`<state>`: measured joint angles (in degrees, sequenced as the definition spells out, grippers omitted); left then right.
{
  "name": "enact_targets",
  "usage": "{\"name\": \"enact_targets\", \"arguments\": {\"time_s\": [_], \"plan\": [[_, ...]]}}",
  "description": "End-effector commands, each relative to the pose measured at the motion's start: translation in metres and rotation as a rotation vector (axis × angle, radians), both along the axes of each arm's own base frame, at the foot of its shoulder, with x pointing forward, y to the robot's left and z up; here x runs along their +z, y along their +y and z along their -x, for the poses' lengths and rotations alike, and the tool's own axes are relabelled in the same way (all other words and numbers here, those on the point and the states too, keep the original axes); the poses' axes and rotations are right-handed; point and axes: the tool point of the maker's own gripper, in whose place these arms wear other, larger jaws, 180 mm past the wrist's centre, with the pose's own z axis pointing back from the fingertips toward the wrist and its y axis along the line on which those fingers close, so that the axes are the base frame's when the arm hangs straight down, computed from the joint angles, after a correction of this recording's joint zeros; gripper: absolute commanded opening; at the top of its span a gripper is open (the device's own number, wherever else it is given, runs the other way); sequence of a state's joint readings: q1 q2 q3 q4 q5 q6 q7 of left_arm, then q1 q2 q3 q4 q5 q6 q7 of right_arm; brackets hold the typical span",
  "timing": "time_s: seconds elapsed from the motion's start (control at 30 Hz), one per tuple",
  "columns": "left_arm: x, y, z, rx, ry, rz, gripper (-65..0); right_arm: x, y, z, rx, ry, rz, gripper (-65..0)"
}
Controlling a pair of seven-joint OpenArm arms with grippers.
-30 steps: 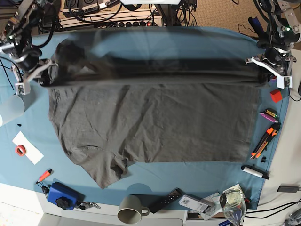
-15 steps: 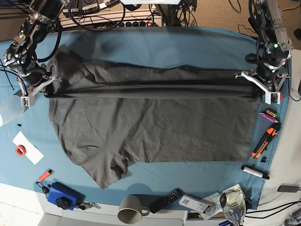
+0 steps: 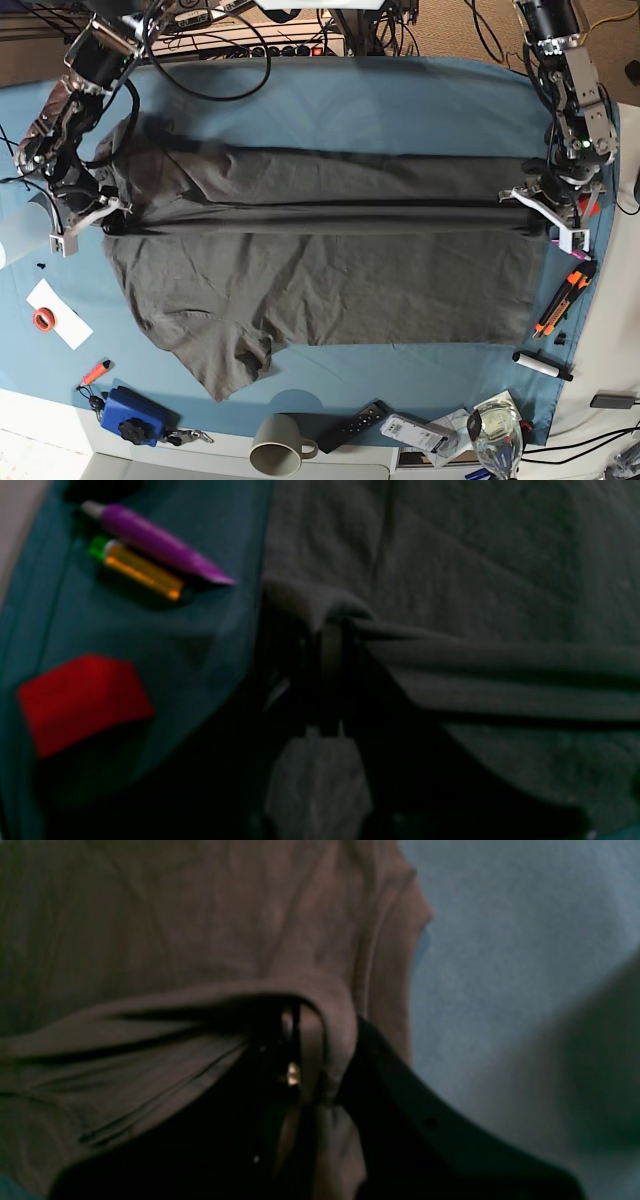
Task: Fold the T-shirt properly
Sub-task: 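Lower the folded collar edge onto the shirt and open both grippers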
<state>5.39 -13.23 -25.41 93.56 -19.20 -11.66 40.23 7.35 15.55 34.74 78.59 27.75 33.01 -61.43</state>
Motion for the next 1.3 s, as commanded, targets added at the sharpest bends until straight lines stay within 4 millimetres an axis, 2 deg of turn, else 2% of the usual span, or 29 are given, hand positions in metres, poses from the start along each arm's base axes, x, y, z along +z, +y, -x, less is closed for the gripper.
{"name": "enact_targets", "arguments": {"time_s": [0.0,0.13,0.33,0.57,0.6,0.7,0.77,0.83,0.93,1.13,1.27], "plan": [[0.010,0.012,-0.008,0.023,-0.035,-0.024,-65.0,0.022,-0.014,-0.014,-0.023,-0.069,0.027,-65.0],[0.000,0.014,-0.013,0.038,-0.015,0.002,-65.0,0.026,-0.015,-0.019,-0.026,-0.078,0.033,-65.0],[0.013,0.012,-0.028,0.021,-0.055,0.002,-65.0,0.030,-0.017,-0.024,-0.030,-0.101,0.040,-65.0],[0.015,0.012,-0.029,0.022,-0.056,-0.001,-64.2,0.027,-0.010,-0.024,0.016,-0.073,0.056,-65.0],[0.015,0.012,-0.029,0.022,-0.056,-0.001,-58.8,0.028,-0.007,-0.025,0.042,-0.070,0.067,-63.8],[0.015,0.012,-0.029,0.022,-0.056,-0.001,-44.9,0.029,-0.007,-0.025,0.071,-0.060,0.086,-49.9],[0.015,0.013,-0.029,0.021,-0.056,-0.004,-40.6,0.031,-0.011,-0.024,0.069,-0.057,0.097,-43.9],[0.016,0.015,-0.029,0.018,-0.058,-0.010,-40.3,0.035,-0.016,-0.024,0.067,-0.058,0.102,-43.0],[0.020,0.019,-0.030,0.019,-0.064,-0.023,-40.3,0.046,-0.021,-0.026,0.075,-0.047,0.081,-43.0],[0.036,0.024,-0.033,0.009,-0.095,-0.056,-40.2,0.098,-0.035,-0.045,0.086,-0.149,0.044,-43.0],[0.039,0.021,-0.029,-0.005,-0.060,-0.063,-40.0,0.111,-0.044,-0.046,0.087,-0.148,0.069,-43.0]]}}
